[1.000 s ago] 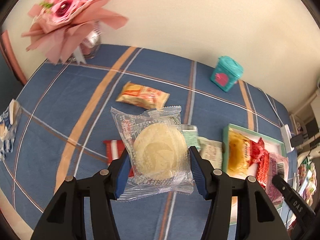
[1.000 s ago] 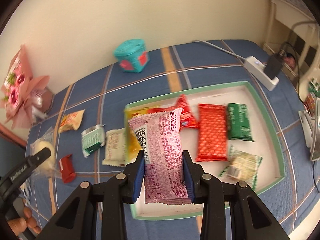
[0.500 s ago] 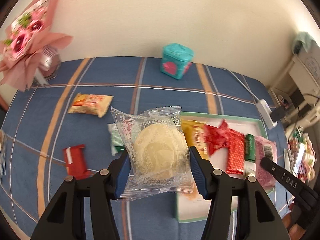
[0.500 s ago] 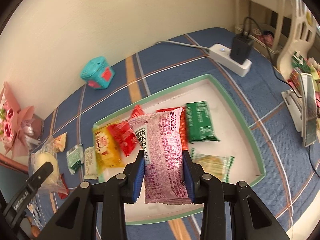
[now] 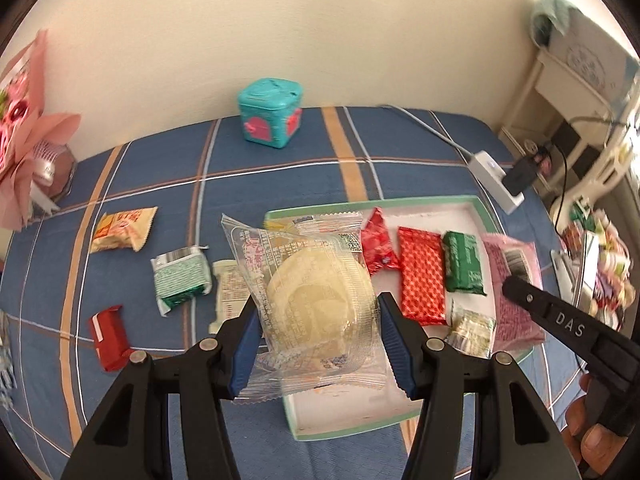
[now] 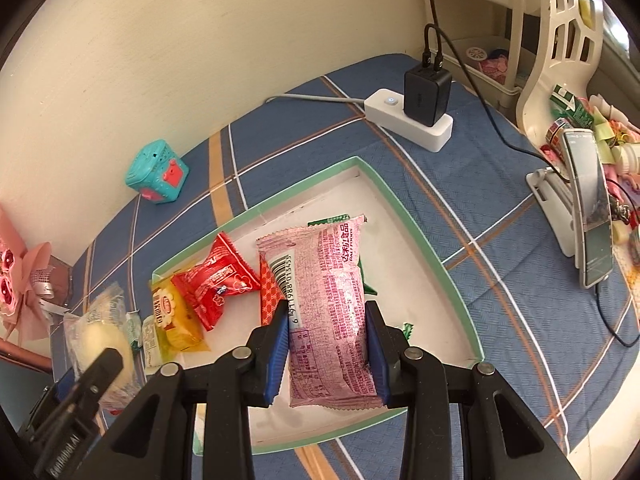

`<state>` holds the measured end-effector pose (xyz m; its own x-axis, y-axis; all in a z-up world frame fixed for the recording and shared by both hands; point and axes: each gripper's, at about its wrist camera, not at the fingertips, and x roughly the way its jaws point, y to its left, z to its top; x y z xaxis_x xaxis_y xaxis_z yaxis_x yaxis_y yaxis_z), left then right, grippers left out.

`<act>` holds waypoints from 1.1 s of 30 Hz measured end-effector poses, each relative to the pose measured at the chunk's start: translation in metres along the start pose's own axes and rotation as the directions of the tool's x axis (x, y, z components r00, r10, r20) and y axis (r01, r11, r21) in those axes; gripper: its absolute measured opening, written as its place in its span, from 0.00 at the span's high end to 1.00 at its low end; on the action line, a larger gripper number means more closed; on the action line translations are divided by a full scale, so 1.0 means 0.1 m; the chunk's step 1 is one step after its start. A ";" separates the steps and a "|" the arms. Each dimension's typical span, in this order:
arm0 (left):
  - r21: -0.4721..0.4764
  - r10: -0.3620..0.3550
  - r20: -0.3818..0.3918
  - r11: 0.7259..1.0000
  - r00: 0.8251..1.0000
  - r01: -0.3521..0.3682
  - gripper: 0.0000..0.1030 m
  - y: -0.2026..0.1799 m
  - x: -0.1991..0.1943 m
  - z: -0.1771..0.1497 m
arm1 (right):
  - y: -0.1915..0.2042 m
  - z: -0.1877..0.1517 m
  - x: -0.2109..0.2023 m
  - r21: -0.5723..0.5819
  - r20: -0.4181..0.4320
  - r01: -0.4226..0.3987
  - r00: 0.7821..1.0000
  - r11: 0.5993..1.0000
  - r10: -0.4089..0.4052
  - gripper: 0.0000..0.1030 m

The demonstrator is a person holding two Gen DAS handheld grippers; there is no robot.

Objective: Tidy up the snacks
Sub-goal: 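Carry the round pastry and pink bag over the white tray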

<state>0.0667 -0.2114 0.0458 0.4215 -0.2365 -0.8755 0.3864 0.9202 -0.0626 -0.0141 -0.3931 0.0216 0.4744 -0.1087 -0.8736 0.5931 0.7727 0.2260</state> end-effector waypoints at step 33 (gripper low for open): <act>0.120 0.022 -0.066 0.993 0.998 -0.014 0.44 -0.52 0.44 -0.11 | 0.10 0.02 0.41 -0.081 -0.043 -0.038 0.998 0.996 0.035 0.62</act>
<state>0.0554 -0.2662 0.0054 0.3745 -0.1955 -0.9064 0.4760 0.8794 0.0070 0.0126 -0.3911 -0.0106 0.4664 -0.0548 -0.8829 0.5196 0.8247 0.2234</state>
